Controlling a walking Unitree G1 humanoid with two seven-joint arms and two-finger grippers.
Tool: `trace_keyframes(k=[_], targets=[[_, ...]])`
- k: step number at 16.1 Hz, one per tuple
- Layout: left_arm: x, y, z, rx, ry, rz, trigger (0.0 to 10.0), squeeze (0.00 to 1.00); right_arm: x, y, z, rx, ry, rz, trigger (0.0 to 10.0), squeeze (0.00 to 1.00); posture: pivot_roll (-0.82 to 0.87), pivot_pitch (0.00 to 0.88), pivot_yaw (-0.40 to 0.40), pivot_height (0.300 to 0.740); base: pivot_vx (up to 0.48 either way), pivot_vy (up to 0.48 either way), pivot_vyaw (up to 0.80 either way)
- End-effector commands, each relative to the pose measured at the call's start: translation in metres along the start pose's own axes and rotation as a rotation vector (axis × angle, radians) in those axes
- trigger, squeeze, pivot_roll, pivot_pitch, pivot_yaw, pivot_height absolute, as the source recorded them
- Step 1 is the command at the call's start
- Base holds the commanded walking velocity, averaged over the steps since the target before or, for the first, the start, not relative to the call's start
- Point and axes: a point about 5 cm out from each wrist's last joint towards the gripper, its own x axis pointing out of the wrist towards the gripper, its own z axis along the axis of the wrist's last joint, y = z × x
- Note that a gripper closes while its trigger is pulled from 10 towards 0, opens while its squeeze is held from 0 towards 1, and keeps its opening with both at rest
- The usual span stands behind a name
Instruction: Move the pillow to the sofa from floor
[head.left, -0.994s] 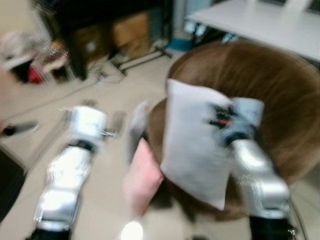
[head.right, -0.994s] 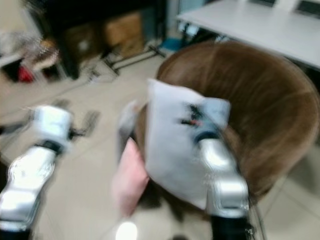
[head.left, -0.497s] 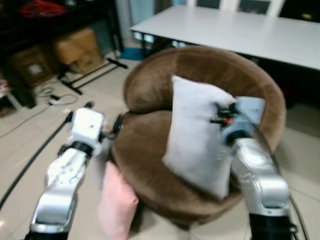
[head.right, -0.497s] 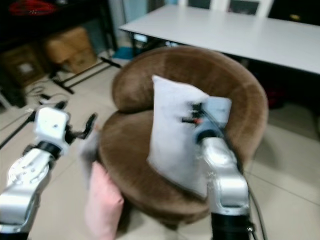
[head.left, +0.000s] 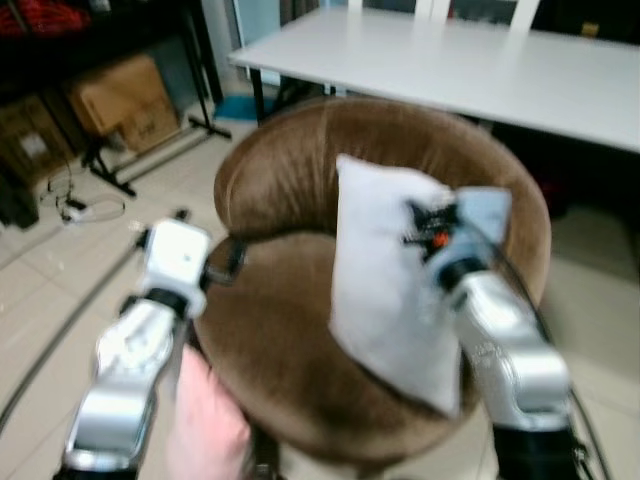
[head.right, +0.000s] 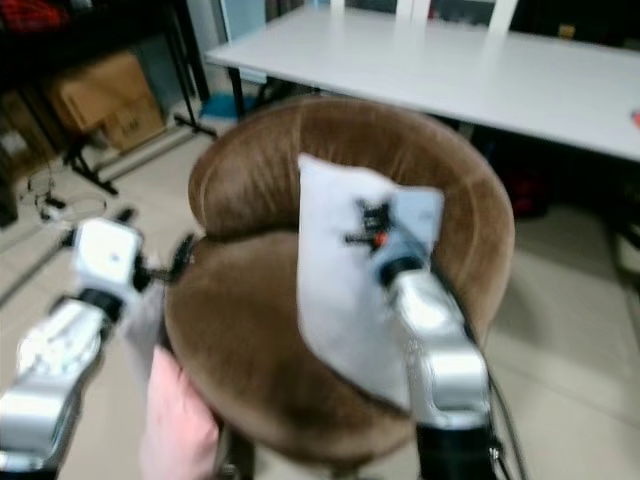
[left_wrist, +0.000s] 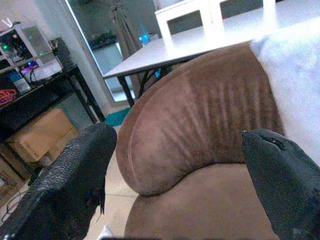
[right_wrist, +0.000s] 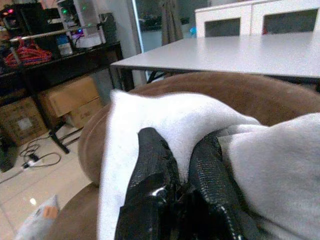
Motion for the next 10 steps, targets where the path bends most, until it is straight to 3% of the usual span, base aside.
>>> trace_keyframes(k=[1, 7, 10], targets=[[-0.003, 0.008, 0.001, 0.021, -0.003, 0.021, 10.0, 0.00, 0.003, 0.018, 0.018, 0.018, -0.091, 0.079, 10.0, 0.00, 0.01, 0.000, 0.023, 0.740, 0.307, 0.000, 0.00], [-0.005, 0.009, 0.000, 0.027, 0.005, 0.023, 10.0, 0.00, 0.008, 0.023, 0.020, 0.004, -0.090, 0.105, 10.0, 0.00, 0.02, 0.000, 0.017, 0.740, 0.299, 0.000, 0.00], [-0.012, -0.004, -0.007, 0.082, 0.050, -0.175, 10.0, 0.00, 0.015, 0.039, 0.022, -0.034, -0.039, 0.158, 10.0, 0.00, 0.02, 0.000, 0.025, 0.740, 0.000, 0.000, 0.00]])
